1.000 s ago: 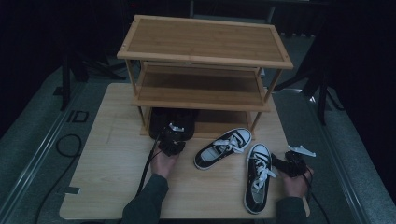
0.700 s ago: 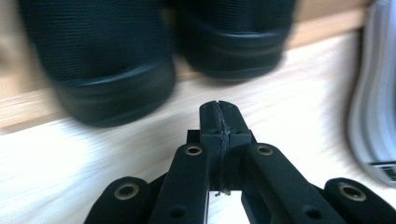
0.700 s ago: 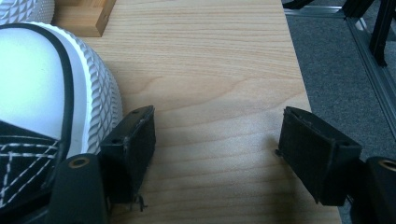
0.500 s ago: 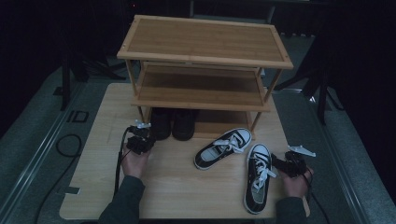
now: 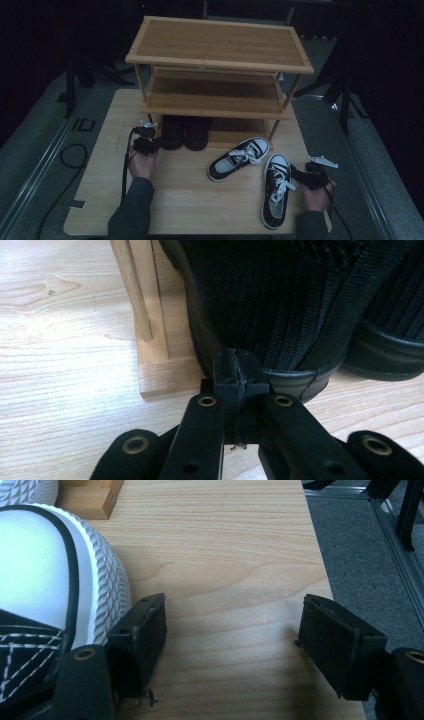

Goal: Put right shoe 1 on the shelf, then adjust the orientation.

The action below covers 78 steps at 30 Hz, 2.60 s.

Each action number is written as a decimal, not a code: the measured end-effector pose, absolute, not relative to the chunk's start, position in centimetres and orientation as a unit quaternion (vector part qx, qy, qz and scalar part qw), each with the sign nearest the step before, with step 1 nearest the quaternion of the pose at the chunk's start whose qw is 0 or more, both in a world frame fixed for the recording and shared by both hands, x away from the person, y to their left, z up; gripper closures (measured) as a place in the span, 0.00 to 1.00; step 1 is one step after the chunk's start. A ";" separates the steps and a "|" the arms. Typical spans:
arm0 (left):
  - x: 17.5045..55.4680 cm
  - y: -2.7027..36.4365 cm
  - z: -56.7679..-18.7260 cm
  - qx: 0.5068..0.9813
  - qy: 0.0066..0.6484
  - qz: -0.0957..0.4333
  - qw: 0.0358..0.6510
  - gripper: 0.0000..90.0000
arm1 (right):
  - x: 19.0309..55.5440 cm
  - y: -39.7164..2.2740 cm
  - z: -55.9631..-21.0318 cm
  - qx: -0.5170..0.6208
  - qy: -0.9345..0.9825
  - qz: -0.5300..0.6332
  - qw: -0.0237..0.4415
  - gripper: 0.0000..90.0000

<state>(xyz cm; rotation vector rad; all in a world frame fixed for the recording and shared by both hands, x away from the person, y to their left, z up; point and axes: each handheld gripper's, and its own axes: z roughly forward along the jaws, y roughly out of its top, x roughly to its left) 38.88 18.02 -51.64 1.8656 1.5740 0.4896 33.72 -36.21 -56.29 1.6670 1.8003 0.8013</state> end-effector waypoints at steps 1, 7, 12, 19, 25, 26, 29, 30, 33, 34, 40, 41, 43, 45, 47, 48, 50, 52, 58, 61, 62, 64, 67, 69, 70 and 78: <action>38.7 18.1 -51.7 0.709 0.600 0.183 0.323 1.00 | 33.7 -36.2 -56.3 0.621 0.670 0.298 0.276 0.30; 37.4 18.0 -52.0 0.716 0.586 0.180 0.335 0.95 | 33.7 -36.2 -56.3 0.621 0.670 0.298 0.276 0.30; 36.1 17.5 -52.3 0.737 0.556 0.175 0.341 0.88 | 33.7 -36.2 -56.3 0.621 0.670 0.298 0.277 0.30; 34.2 17.5 -52.8 0.755 0.523 0.173 0.356 0.80 | 33.7 -36.2 -56.3 0.621 0.670 0.298 0.277 0.30; 33.5 17.2 -52.8 0.763 0.512 0.178 0.353 0.75 | 33.8 -36.2 -56.3 0.622 0.670 0.296 0.276 0.30; 33.4 17.2 -52.8 0.763 0.512 0.177 0.354 0.74 | 33.8 -36.2 -56.2 0.622 0.671 0.296 0.275 0.30; 33.1 17.1 -52.8 0.766 0.507 0.179 0.353 0.71 | 33.8 -36.2 -56.2 0.621 0.672 0.296 0.275 0.30; 33.0 17.1 -52.7 0.767 0.505 0.182 0.352 0.71 | 33.8 -36.2 -56.2 0.621 0.673 0.295 0.274 0.30; 33.0 17.2 -52.6 0.765 0.505 0.180 0.356 0.70 | 33.8 -36.2 -56.2 0.621 0.673 0.294 0.273 0.30; 33.0 17.3 -52.7 0.764 0.506 0.179 0.357 0.70 | 33.8 -36.2 -56.2 0.621 0.673 0.294 0.273 0.30; 33.0 17.1 -53.4 0.770 0.507 0.172 0.347 0.70 | 33.8 -36.2 -56.2 0.620 0.673 0.296 0.274 0.30; 33.0 17.0 -53.4 0.771 0.506 0.172 0.346 0.70 | 33.8 -36.2 -56.2 0.620 0.673 0.296 0.274 0.30; 33.1 16.8 -53.5 0.774 0.503 0.173 0.343 0.70 | 33.7 -36.2 -56.2 0.619 0.674 0.296 0.273 0.31; 33.1 16.6 -53.7 0.776 0.502 0.172 0.340 0.69 | 33.7 -36.3 -56.2 0.618 0.675 0.295 0.272 0.31; 33.1 16.6 -53.8 0.776 0.502 0.172 0.339 0.69 | 33.7 -36.2 -56.1 0.619 0.676 0.294 0.271 0.35; 33.1 16.6 -53.8 0.776 0.502 0.172 0.339 0.69 | 33.7 -36.2 -56.1 0.619 0.676 0.294 0.271 0.35; 33.1 16.6 -53.8 0.777 0.502 0.173 0.337 0.69 | 33.4 -36.1 -55.7 0.617 0.677 0.299 0.266 0.45; 33.1 16.6 -53.8 0.777 0.502 0.172 0.338 0.69 | 33.0 -36.0 -54.9 0.612 0.674 0.306 0.278 0.49; 33.0 16.7 -53.8 0.779 0.501 0.168 0.337 0.69 | 32.2 -35.5 -52.7 0.585 0.671 0.332 0.311 0.67; 33.0 16.7 -53.8 0.780 0.500 0.168 0.336 0.69 | 32.1 -34.9 -51.8 0.563 0.681 0.331 0.330 0.68; 33.0 16.7 -53.8 0.780 0.500 0.168 0.335 0.69 | 32.1 -34.6 -51.4 0.558 0.684 0.331 0.333 0.69; 33.1 16.6 -53.9 0.782 0.500 0.167 0.333 0.69 | 32.2 -34.2 -50.8 0.545 0.692 0.333 0.336 0.72; 33.1 16.5 -54.1 0.784 0.499 0.168 0.330 0.69 | 32.4 -33.5 -49.8 0.520 0.709 0.334 0.339 0.78; 33.1 16.5 -54.1 0.783 0.500 0.168 0.329 0.69 | 32.6 -32.8 -49.2 0.503 0.722 0.329 0.342 0.81; 33.1 16.5 -54.1 0.783 0.500 0.168 0.329 0.69 | 32.7 -32.5 -48.9 0.493 0.729 0.328 0.344 0.82; 33.1 16.5 -54.3 0.784 0.500 0.165 0.328 0.69 | 32.9 -29.6 -46.3 0.446 0.767 0.308 0.345 0.79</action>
